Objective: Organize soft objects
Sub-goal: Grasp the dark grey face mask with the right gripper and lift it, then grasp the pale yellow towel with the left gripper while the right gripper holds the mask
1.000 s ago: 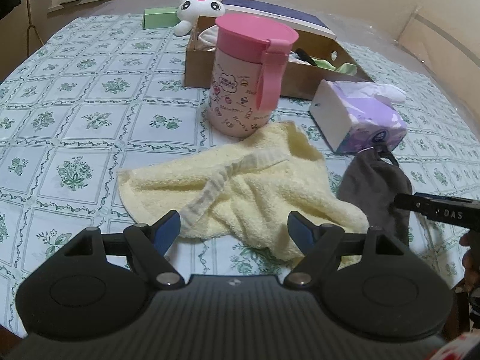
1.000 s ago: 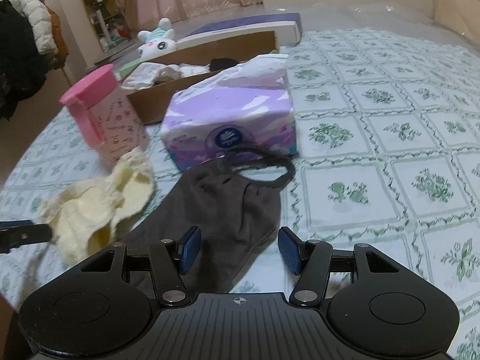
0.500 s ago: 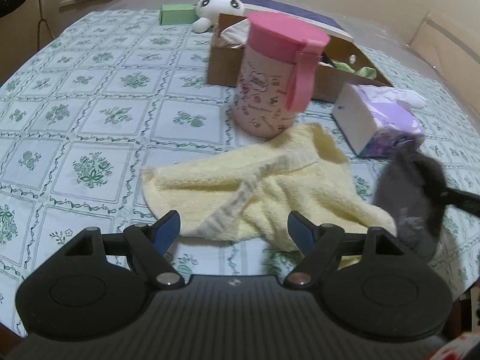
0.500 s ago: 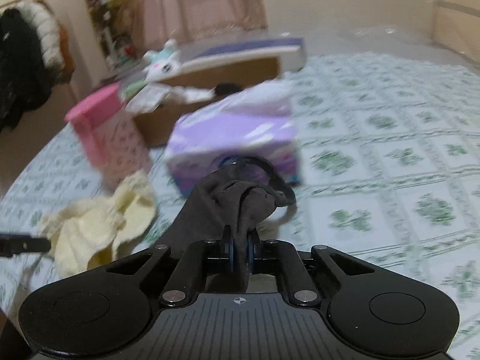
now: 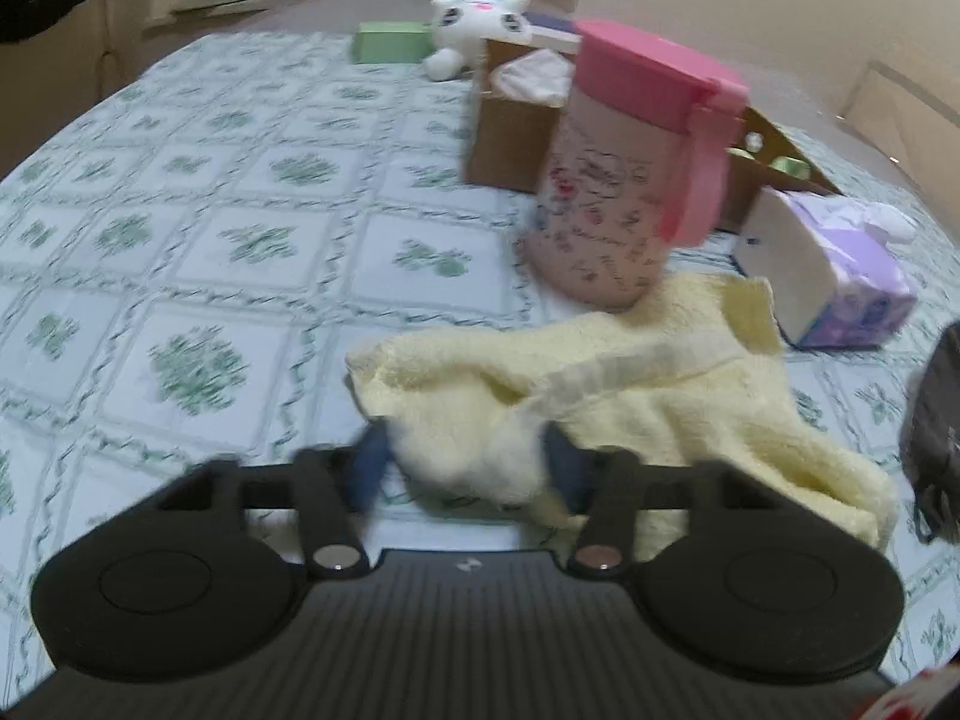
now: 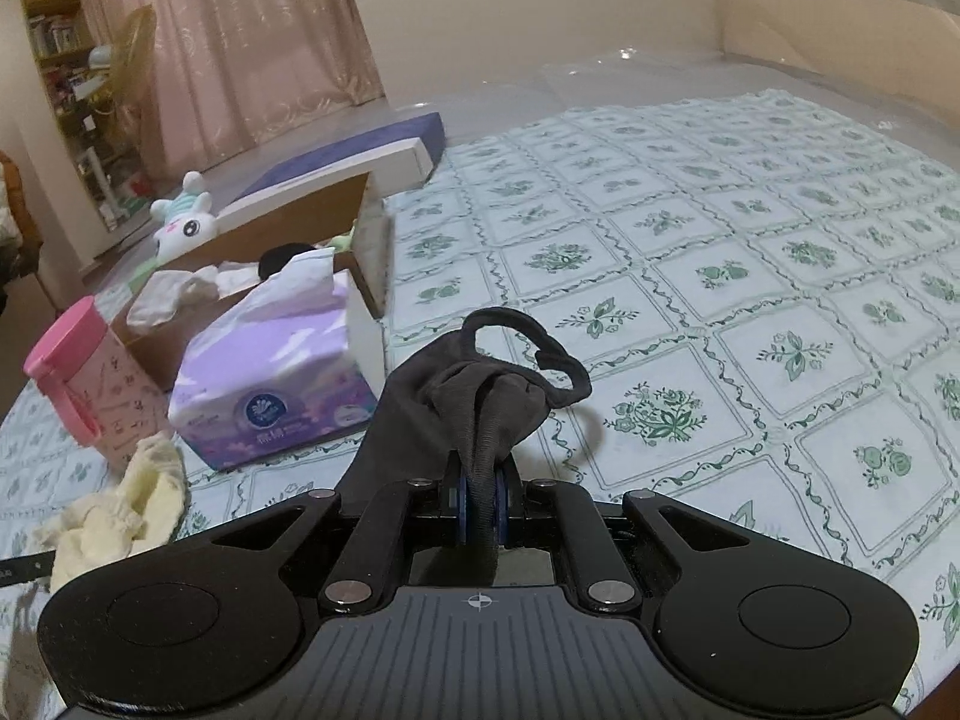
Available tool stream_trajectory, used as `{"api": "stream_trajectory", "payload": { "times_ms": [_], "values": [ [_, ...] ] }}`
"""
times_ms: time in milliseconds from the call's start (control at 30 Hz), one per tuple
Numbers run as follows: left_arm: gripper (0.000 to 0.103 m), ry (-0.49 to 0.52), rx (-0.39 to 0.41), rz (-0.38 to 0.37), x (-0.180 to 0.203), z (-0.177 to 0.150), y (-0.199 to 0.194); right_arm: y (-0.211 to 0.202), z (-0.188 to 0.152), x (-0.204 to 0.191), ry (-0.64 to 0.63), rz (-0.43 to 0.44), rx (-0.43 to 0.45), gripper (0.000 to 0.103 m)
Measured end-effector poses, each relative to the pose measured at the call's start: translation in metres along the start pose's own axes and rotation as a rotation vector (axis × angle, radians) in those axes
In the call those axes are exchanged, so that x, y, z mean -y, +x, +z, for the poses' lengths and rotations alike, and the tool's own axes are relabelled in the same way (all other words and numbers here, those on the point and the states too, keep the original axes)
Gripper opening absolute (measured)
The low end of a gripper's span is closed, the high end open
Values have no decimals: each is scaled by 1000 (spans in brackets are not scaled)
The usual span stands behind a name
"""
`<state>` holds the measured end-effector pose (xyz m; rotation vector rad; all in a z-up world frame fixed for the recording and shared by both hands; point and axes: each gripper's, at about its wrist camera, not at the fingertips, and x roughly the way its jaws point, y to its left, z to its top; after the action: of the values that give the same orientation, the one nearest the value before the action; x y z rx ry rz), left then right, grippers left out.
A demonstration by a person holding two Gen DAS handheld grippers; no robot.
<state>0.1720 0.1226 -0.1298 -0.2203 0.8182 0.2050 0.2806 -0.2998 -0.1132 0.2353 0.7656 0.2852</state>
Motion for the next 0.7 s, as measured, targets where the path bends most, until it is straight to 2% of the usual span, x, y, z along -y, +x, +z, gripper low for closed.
{"api": "stream_trajectory", "payload": {
  "times_ms": [33, 67, 133, 233, 400, 467, 567, 700],
  "values": [
    [13, 5, -3, -26, 1, 2, 0, 0, 0, -1, 1, 0, 1, 9],
    [6, 1, -12, -64, 2, 4, 0, -1, 0, -1, 0, 2, 4, 9],
    [6, -10, 1, -105, 6, 10, -5, -4, 2, -3, -2, 7, 18, 9],
    [6, 38, 85, -161, 20, 20, -26, -10, 4, -7, -2, 15, 46, 9],
    [6, 134, 134, -342, 57, 23, -65, -23, 4, -15, 1, 40, 85, 9],
    [6, 170, 117, -401, 73, 17, -70, -27, 3, -21, -9, 64, 91, 9],
    [6, 193, 50, -497, 95, -1, -69, -34, -4, -35, -54, 106, 83, 9],
    [6, 217, -54, -520, 112, -24, -53, -36, -17, -45, -89, 171, 21, 9]
  ]
}}
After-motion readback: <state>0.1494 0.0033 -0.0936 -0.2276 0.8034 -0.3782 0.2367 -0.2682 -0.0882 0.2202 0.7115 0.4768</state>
